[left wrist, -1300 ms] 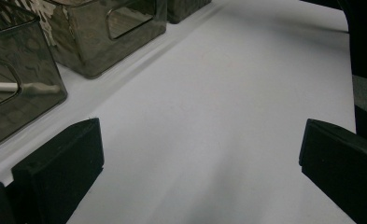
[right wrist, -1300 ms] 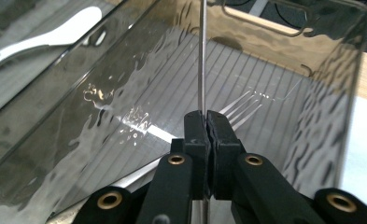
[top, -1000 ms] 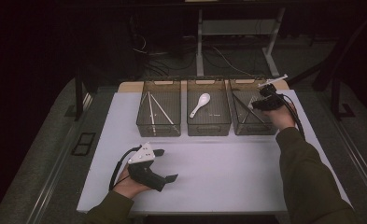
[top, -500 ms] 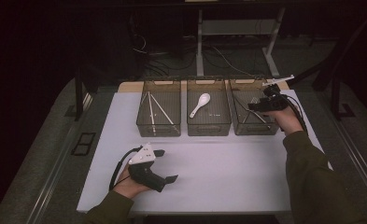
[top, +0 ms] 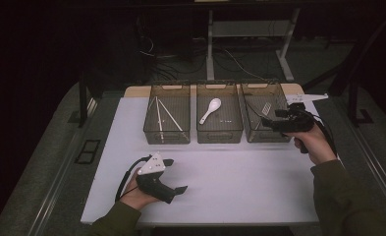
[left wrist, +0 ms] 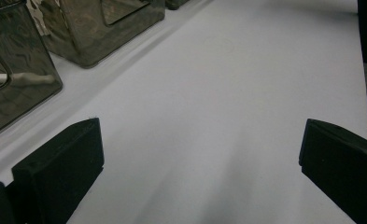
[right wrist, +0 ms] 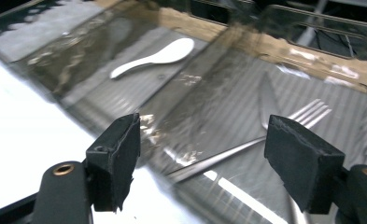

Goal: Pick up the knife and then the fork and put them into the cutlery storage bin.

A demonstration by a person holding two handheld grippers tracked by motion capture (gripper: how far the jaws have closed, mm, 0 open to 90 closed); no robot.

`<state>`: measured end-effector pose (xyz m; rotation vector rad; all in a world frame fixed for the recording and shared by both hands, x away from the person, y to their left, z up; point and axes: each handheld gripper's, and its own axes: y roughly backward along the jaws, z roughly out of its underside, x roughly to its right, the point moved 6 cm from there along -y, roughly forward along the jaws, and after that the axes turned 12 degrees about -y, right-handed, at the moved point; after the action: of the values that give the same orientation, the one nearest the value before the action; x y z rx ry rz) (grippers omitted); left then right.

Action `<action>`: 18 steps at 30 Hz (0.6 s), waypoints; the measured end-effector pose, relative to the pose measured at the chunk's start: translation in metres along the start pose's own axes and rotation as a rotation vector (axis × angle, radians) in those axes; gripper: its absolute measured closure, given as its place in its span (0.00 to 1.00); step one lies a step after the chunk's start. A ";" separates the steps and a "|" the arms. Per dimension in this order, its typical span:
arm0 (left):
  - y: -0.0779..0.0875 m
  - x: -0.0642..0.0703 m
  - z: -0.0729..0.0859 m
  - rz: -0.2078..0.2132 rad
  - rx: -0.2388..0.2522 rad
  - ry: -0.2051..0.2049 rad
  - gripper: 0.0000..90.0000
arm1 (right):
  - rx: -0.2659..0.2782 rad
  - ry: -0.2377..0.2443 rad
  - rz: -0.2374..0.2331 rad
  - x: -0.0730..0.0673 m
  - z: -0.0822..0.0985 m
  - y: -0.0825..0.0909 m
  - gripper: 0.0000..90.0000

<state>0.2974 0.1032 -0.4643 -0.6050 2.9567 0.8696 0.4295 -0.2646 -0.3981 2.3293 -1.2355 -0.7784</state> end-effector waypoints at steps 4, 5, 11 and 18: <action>0.000 0.001 0.000 0.001 -0.002 -0.003 0.00 | 0.021 0.026 -0.047 -0.015 0.013 0.012 0.28; 0.000 0.001 0.000 0.002 -0.002 -0.004 0.00 | 0.024 0.029 -0.058 -0.018 0.017 0.014 0.28; -0.001 0.002 -0.001 0.004 0.000 -0.002 0.00 | 0.024 0.057 -0.081 -0.031 0.039 0.021 0.26; 0.000 0.003 -0.002 0.009 0.005 -0.007 0.00 | 0.025 0.066 -0.080 -0.036 0.062 0.028 0.23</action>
<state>0.2953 0.1013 -0.4633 -0.5874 2.9572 0.8627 0.3565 -0.2542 -0.4194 2.4169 -1.1364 -0.7096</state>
